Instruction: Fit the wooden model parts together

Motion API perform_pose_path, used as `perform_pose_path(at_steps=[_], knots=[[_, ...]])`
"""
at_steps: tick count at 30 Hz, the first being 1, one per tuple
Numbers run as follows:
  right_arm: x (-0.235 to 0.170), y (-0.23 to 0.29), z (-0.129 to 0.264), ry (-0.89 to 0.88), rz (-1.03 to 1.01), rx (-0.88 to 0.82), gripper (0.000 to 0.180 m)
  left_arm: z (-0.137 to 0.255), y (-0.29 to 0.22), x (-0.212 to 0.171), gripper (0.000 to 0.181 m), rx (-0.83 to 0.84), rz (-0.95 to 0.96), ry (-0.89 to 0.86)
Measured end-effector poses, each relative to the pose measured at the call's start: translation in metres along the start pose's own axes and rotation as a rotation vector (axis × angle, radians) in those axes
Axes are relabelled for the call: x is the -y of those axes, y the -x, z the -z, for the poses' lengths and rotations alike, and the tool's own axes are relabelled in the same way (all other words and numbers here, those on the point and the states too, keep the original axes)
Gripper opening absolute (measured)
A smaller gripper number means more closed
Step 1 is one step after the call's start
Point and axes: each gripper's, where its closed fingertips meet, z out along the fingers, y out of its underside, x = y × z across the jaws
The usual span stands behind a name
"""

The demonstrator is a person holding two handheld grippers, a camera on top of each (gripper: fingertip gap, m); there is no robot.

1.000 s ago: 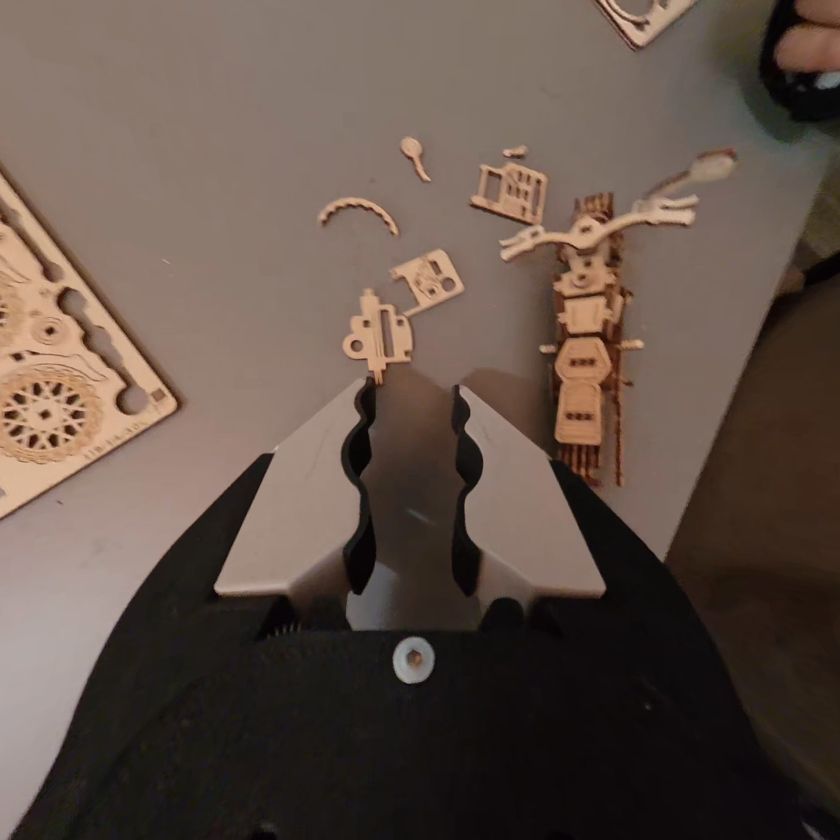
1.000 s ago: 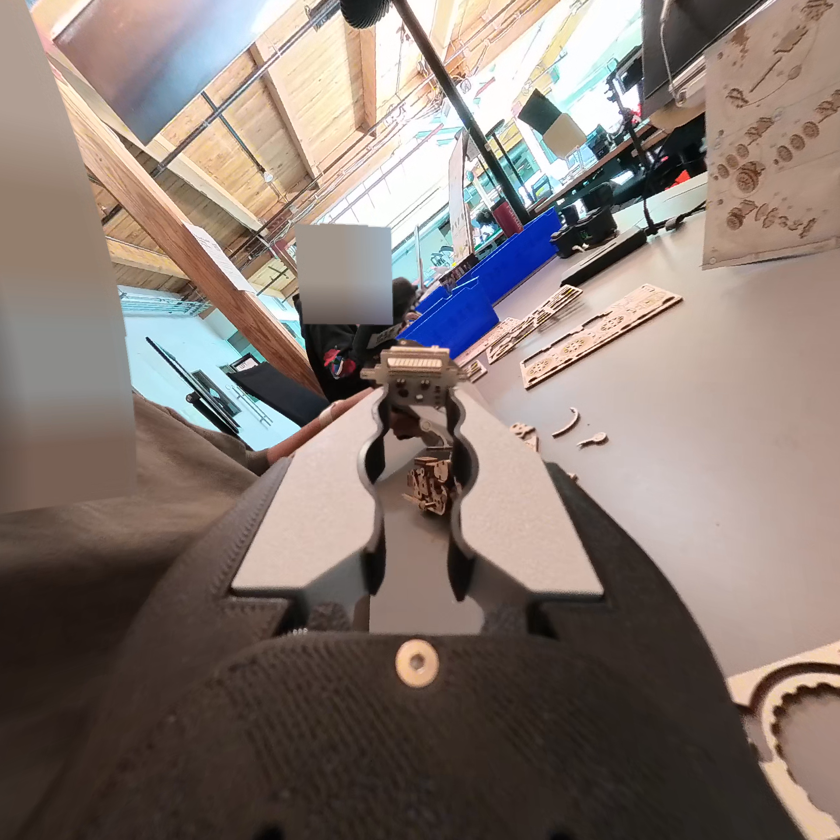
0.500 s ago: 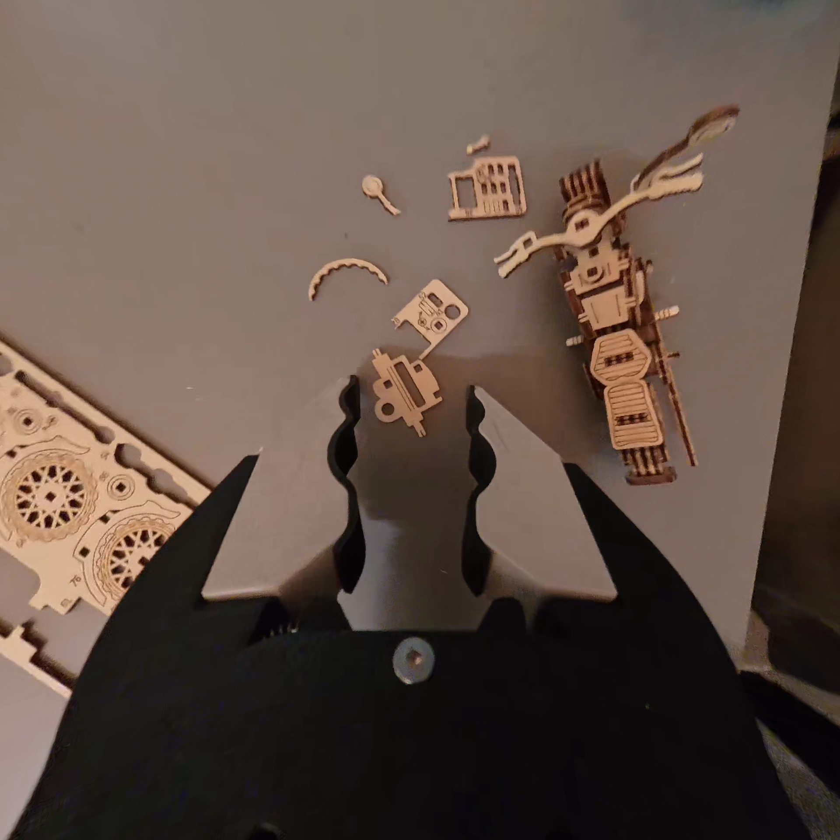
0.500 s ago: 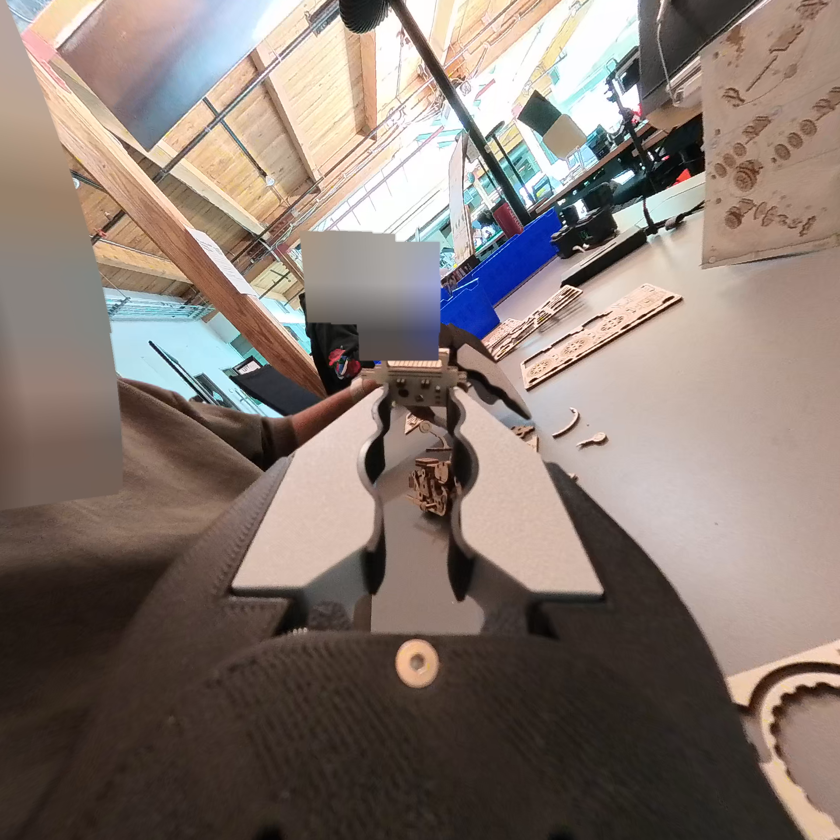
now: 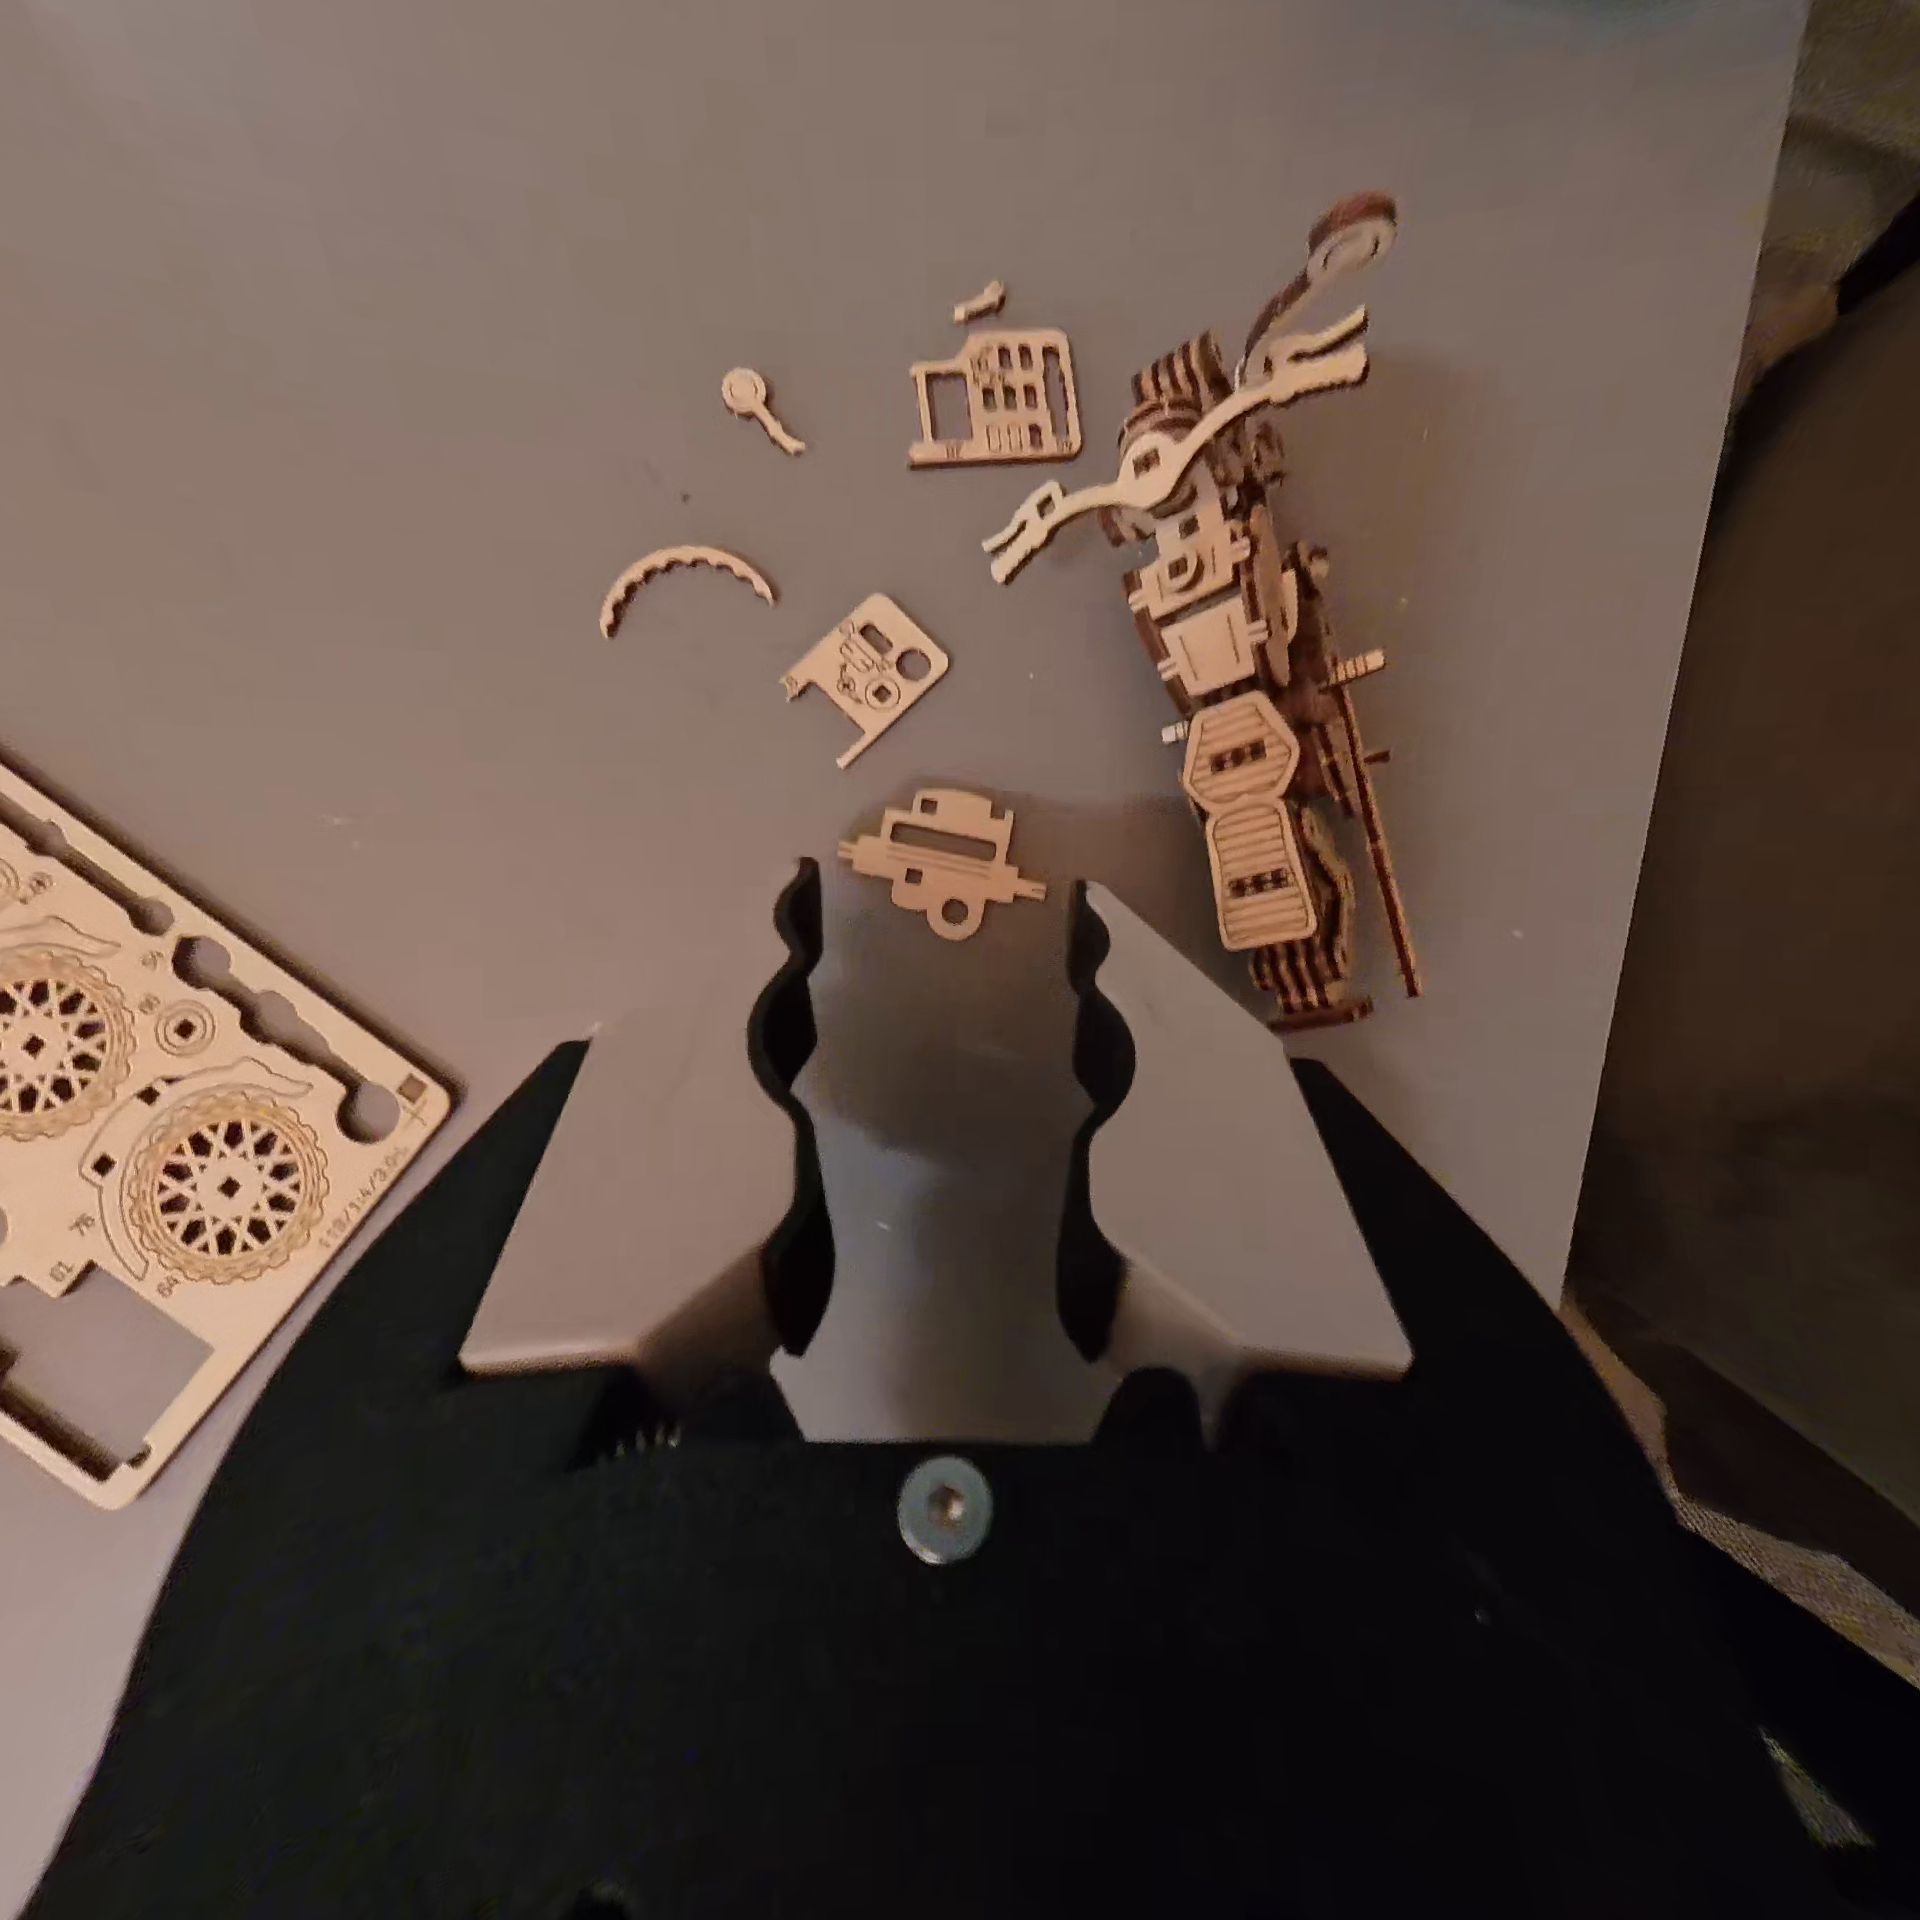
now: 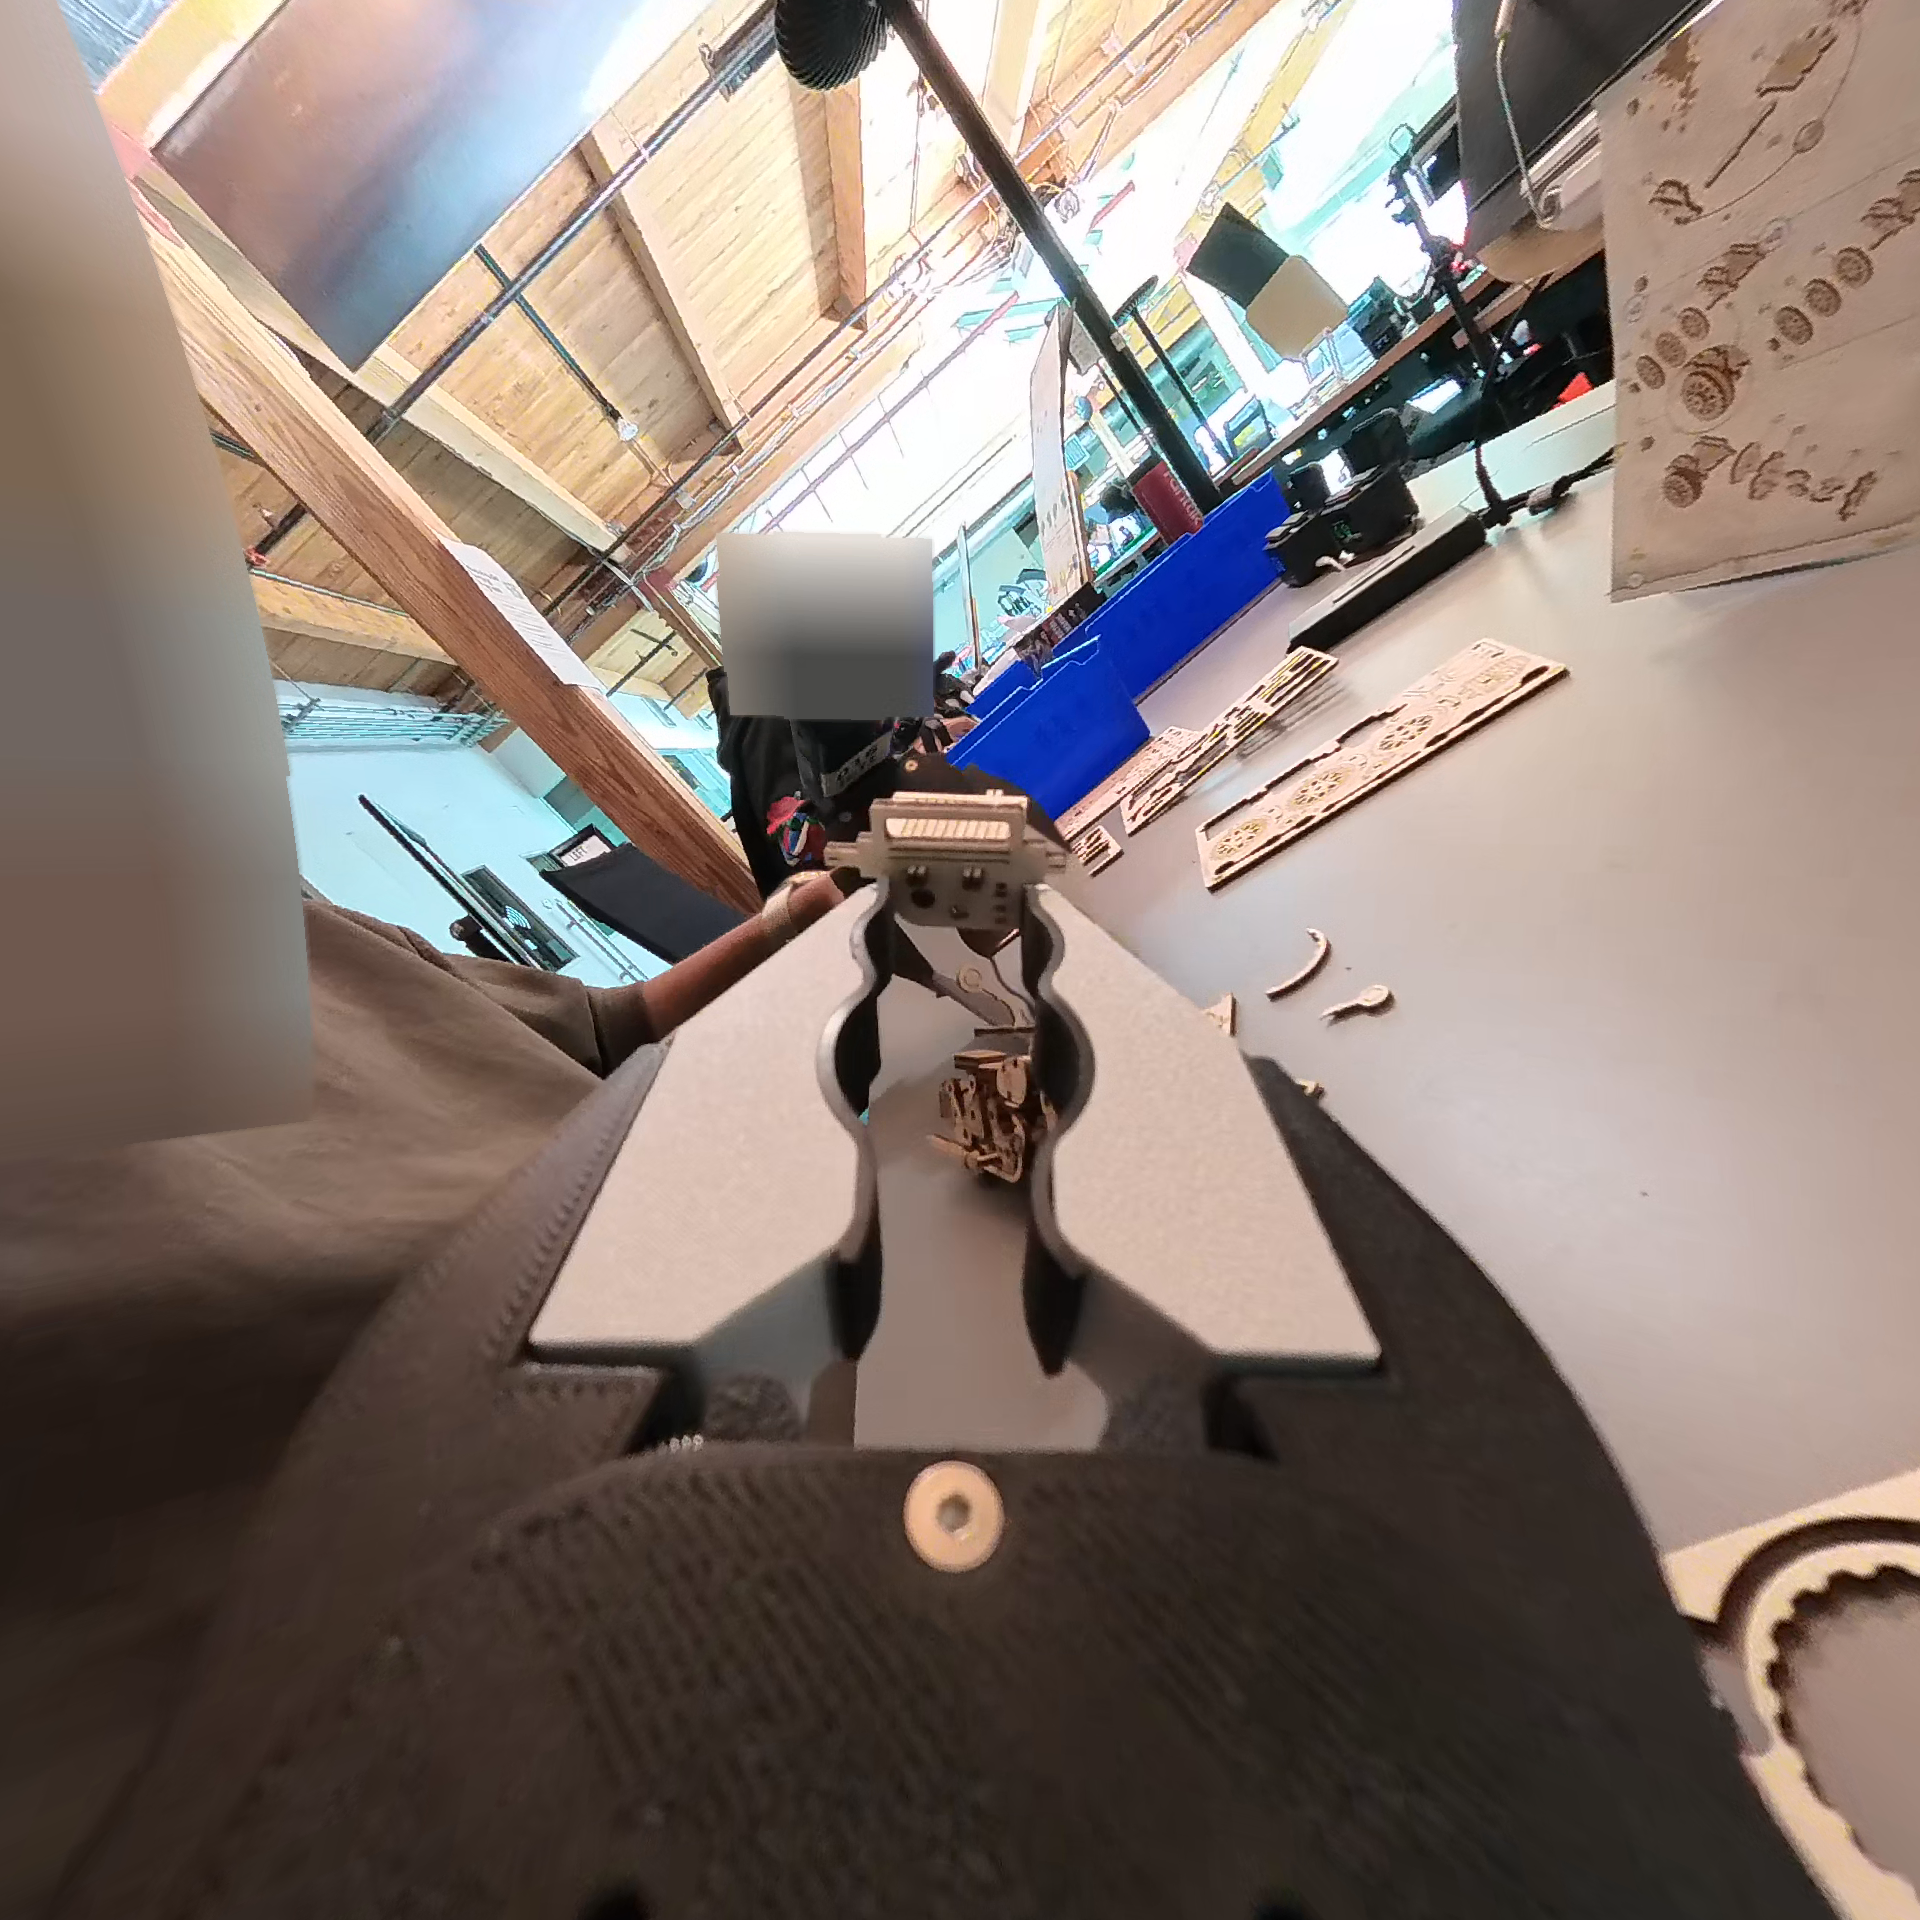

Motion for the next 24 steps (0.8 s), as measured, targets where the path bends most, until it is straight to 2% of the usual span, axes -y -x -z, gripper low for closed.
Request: perform_pose_path(at_steps=[1, 8, 12, 15, 18, 20, 24], knots=[[0.000, 0.000, 0.000, 0.001, 0.002, -0.001, 0.023, -0.001, 0.000, 0.003, 0.049, -0.002, -0.006, -0.009], [0.000, 0.001, 0.001, 0.003, 0.011, -0.005, 0.023, -0.015, -0.003, -0.002, 0.049, -0.018, -0.059, 0.055], [-0.001, 0.001, 0.000, 0.005, 0.006, -0.002, 0.023, -0.012, -0.002, -0.005, 0.036, -0.017, -0.044, 0.073], [-0.001, 0.001, -0.001, 0.008, 0.009, -0.002, 0.023, -0.006, 0.005, -0.001, 0.036, 0.037, -0.031, 0.014], [-0.001, 0.002, -0.001, 0.009, 0.015, -0.003, 0.023, 0.012, 0.010, 0.025, 0.036, 0.047, 0.071, -0.199], [0.000, 0.004, -0.001, 0.003, 0.022, 0.004, 0.023, 0.037, 0.009, 0.057, 0.036, -0.017, 0.204, -0.450], [-0.002, 0.010, -0.004, 0.006, 0.038, 0.027, 0.023, 0.098, -0.018, 0.116, 0.035, -0.435, 0.521, -0.952]])
